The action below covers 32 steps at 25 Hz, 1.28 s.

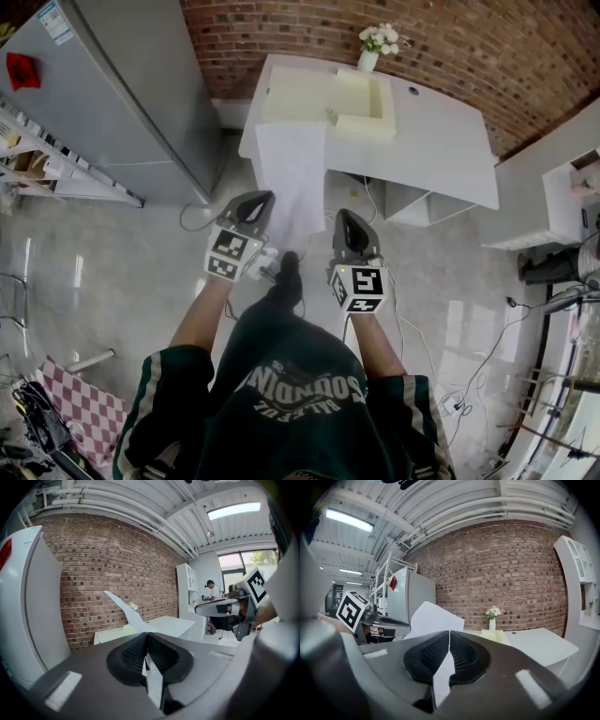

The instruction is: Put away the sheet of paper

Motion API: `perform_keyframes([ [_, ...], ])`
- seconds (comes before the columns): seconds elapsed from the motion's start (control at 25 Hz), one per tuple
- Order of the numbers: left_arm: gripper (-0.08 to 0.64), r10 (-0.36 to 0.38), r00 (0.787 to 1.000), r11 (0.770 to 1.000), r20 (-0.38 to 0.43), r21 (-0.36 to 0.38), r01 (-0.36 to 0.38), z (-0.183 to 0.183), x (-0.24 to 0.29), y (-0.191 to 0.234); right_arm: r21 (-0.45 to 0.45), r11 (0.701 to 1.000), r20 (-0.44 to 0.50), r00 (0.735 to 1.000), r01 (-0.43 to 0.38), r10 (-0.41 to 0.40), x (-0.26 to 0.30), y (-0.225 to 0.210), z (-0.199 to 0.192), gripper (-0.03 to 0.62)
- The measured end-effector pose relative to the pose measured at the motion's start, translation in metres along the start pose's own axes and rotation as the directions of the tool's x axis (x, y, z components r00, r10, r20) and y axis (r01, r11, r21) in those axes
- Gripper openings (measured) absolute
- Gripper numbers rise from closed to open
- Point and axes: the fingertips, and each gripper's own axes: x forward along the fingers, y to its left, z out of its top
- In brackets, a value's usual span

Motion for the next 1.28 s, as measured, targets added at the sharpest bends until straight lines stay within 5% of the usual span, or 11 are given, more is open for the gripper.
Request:
perform_keyframes([
  [1.28, 0.012, -0.025, 0.999, 0.997, -0.023, -0.079, 0.023, 0.02, 0.161, 0.137, -0.058, 0.998, -0.119, 0.992, -0.038, 0.031, 0.199, -0.065, 0.042, -0.011],
])
